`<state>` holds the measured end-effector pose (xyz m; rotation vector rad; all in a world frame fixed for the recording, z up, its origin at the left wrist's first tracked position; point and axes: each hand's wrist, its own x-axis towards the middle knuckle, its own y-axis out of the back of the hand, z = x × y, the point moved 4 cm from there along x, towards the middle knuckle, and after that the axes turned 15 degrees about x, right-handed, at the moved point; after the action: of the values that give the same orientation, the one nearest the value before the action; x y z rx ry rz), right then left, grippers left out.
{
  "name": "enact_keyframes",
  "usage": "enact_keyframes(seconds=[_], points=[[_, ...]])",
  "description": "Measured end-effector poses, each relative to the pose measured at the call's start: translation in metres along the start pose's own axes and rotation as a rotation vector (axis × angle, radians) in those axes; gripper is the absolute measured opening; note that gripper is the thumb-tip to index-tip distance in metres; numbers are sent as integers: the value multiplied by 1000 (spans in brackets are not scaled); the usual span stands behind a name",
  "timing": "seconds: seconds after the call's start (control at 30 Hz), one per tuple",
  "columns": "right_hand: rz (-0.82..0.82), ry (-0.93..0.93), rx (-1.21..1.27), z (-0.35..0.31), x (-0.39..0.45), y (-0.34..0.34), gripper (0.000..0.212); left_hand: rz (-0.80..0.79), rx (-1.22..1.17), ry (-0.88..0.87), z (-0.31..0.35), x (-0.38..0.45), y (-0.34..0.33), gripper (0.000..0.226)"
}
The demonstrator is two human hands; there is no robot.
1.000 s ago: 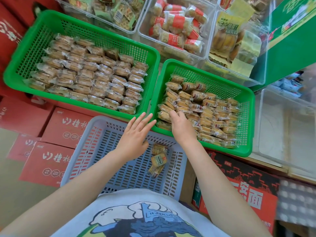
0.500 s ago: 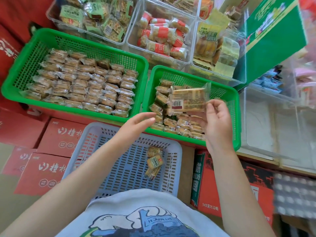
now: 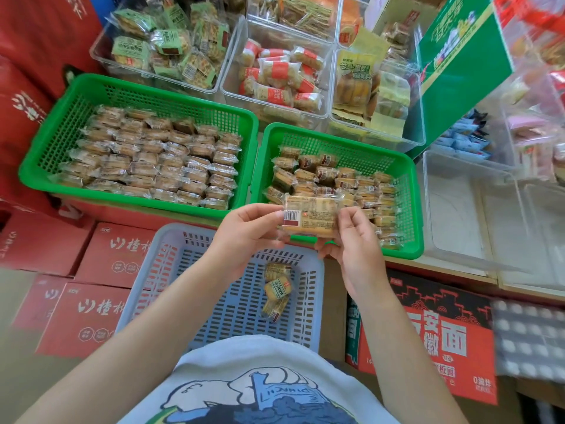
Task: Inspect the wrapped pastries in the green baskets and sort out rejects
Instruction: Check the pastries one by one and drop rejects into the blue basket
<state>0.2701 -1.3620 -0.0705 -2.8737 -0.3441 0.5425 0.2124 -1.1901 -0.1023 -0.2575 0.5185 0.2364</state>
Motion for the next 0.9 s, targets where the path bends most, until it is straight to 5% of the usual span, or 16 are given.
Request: enact_keyframes(seconds=[0.4, 0.9], points=[[196, 161, -59, 1, -4, 13, 25, -94, 78, -167, 8, -16, -8, 11], [158, 92, 2, 8, 6, 18, 21, -127, 116, -111, -6, -2, -13, 4]])
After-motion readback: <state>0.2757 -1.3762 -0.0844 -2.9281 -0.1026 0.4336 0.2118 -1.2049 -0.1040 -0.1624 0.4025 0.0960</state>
